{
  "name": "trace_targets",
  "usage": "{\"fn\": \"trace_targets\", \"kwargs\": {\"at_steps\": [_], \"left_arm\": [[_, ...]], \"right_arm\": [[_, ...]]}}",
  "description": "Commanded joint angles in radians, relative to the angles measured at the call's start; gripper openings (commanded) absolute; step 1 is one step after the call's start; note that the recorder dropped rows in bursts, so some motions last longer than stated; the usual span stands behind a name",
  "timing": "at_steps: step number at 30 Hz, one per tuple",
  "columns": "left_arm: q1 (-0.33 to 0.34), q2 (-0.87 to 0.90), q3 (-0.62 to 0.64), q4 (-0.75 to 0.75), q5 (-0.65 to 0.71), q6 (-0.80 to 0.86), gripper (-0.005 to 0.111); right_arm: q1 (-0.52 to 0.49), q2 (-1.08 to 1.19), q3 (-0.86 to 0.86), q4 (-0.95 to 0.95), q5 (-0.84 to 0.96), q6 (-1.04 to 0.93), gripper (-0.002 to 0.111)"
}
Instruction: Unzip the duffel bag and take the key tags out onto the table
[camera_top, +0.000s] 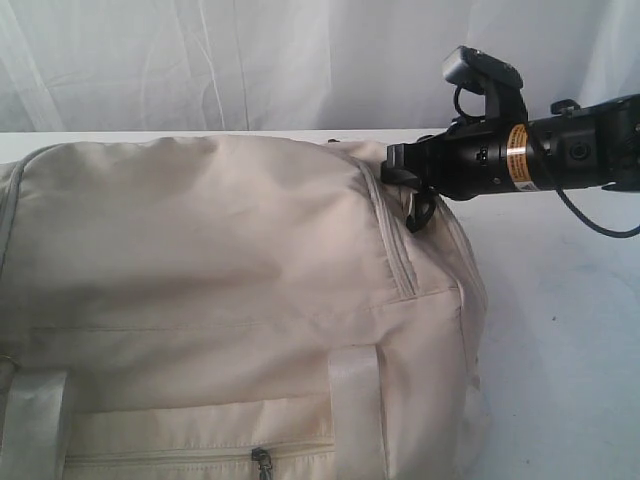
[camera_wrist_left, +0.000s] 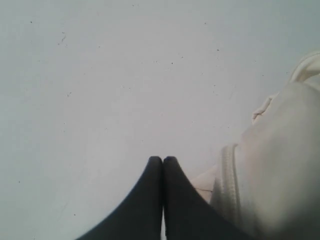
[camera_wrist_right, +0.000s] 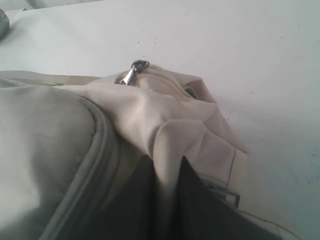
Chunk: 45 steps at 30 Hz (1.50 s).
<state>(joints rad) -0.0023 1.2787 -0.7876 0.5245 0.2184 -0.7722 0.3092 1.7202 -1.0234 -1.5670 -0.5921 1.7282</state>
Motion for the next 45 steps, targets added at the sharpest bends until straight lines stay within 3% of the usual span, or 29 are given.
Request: {"fn": "trace_targets", "kwargs": {"at_steps": [1, 22, 29, 36, 39, 45], "left_arm": [[0.0, 0.001, -0.004, -0.001, 0.019, 0.01, 0.0], [0.0, -0.034, -0.004, 0.037, 0.014, 0.075, 0.0], [0.0, -0.051, -0.005, 0.038, -0.024, 0.075, 0.0], [0.0, -0.182, -0.005, 0.057, -0.029, 0.099, 0.0], [0.0, -0.245, -0.005, 0.057, 0.015, 0.122, 0.0], [0.0, -0.354, -0.005, 0.057, 0.253, 0.122, 0.016]], "right_arm": [[-0.004, -0.024, -0.005, 0.031, 0.024, -0.005, 0.0], [-0.161, -0.093, -0.002, 0.047, 0.034, 0.086, 0.0], [-0.167, -0.093, -0.002, 0.047, -0.022, 0.135, 0.0], [-0.167, -0.093, -0.002, 0.047, -0.023, 0.135, 0.002], [-0.167, -0.093, -0.002, 0.047, -0.023, 0.135, 0.015], [-0.167, -0.116, -0.002, 0.045, -0.049, 0.053, 0.067]]}}
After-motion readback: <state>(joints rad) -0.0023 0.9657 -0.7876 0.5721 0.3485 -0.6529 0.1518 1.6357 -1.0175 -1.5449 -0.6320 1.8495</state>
